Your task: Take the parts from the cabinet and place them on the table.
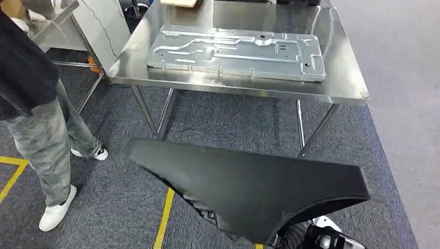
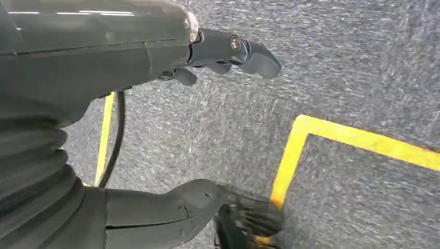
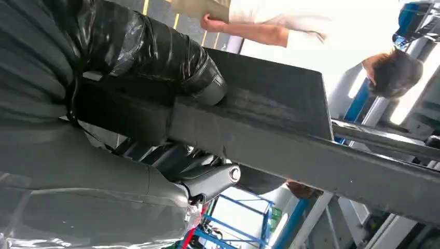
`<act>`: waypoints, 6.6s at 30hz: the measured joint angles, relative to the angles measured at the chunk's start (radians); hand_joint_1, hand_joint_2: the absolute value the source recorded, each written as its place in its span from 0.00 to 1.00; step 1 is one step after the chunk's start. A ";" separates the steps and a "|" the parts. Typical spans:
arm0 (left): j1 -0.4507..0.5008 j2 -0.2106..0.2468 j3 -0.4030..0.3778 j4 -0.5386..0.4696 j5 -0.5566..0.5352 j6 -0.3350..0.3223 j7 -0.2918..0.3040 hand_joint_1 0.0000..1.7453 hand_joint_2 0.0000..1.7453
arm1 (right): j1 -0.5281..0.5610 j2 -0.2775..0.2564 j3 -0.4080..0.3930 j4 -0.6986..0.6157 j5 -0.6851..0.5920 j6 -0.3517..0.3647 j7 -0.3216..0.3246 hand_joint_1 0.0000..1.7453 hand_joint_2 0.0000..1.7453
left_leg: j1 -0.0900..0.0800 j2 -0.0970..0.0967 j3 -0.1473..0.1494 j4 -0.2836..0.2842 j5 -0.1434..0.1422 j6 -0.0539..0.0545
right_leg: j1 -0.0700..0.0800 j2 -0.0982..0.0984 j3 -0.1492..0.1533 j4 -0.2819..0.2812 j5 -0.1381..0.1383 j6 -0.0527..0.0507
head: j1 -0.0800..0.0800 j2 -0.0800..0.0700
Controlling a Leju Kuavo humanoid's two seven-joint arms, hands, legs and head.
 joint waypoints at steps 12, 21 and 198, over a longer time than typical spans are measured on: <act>-0.001 0.002 0.003 0.000 -0.009 -0.002 -0.006 0.00 1.00 | 0.003 0.003 -0.001 -0.030 0.002 -0.011 -0.040 1.00 1.00 | -0.002 0.004 0.086 -0.214 0.140 0.064 | -0.008 -0.003 -0.124 0.297 -0.158 0.060 | 0.000 0.000; 0.002 0.001 0.012 0.000 -0.010 -0.002 -0.009 0.00 1.00 | 0.021 0.024 -0.008 -0.095 -0.029 0.002 -0.064 1.00 1.00 | -0.006 0.027 0.168 -0.214 0.082 0.030 | 0.012 -0.032 -0.093 0.031 0.036 0.018 | 0.001 0.000; -0.106 -0.018 -0.095 0.000 -0.270 -0.097 -0.165 0.00 0.00 | -0.589 0.105 -0.137 0.652 0.641 -0.942 0.068 0.00 0.00 | 0.006 0.002 0.048 -0.207 0.171 0.043 | -0.013 -0.009 -0.208 0.310 -0.107 0.062 | -0.001 0.000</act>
